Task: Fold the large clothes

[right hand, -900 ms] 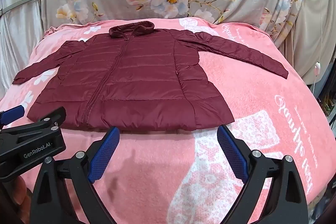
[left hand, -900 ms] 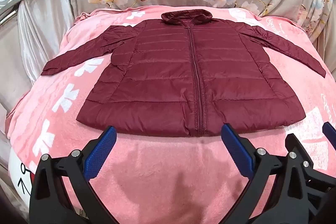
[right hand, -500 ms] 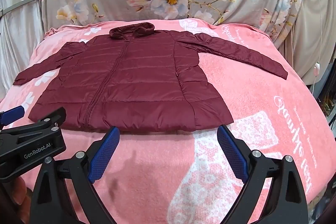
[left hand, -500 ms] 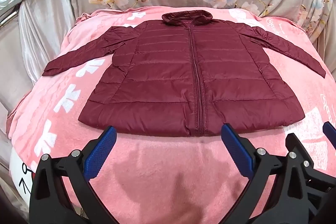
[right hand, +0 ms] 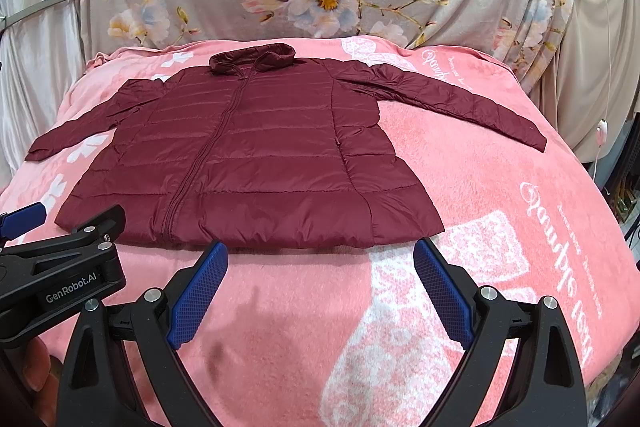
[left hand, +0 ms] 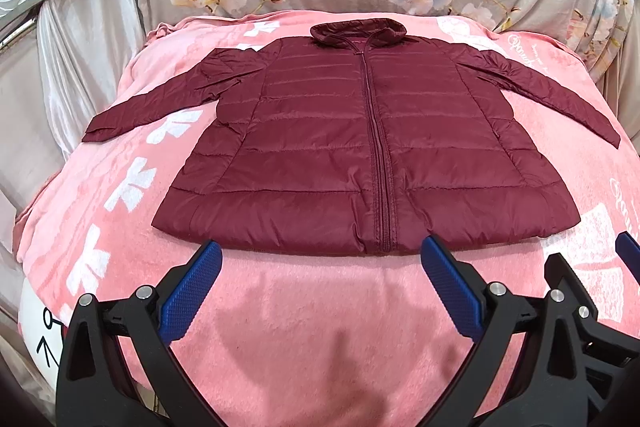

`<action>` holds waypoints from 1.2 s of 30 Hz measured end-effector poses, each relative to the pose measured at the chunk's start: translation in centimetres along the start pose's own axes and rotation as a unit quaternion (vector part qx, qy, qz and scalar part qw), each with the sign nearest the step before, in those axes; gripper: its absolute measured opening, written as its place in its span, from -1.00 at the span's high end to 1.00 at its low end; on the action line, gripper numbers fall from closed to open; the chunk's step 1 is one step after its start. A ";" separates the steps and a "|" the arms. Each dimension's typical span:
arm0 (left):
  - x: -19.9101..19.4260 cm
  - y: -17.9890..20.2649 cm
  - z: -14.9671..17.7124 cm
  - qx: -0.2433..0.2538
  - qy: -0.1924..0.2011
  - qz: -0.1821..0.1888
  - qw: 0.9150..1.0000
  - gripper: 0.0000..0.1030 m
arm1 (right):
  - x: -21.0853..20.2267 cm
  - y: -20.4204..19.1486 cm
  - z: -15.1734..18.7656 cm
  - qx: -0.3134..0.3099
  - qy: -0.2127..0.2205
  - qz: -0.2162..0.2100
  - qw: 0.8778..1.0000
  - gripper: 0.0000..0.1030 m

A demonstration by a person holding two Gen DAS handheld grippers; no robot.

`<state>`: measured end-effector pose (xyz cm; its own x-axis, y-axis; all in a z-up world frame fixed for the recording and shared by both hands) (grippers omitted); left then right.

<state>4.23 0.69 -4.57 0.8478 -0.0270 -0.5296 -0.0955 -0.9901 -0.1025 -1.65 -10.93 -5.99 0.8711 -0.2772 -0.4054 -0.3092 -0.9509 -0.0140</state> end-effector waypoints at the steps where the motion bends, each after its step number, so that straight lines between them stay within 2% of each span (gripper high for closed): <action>1: 0.0 -0.1 0.0 0.000 0.000 0.000 1.000 -0.88 | 0.1 0.0 0.1 0.000 0.000 0.000 1.000 -0.79; 36: 0.0 -0.2 0.2 -0.002 -0.002 0.002 1.000 -0.88 | 0.0 0.0 0.2 -0.002 0.000 0.001 1.000 -0.79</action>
<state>4.12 0.89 -4.70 0.8451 -0.0294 -0.5338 -0.0965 -0.9905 -0.0982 -1.74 -10.85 -6.17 0.8709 -0.2790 -0.4045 -0.3091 -0.9510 -0.0095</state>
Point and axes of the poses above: each gripper's, at about its wrist camera, not at the fingertips, and x roughly the way its jaws point, y to its right, z to its underside, the point moved 7 cm from there along x, roughly the way its jaws point, and after that the axes turned 14 degrees about y, right-handed, at the moved point
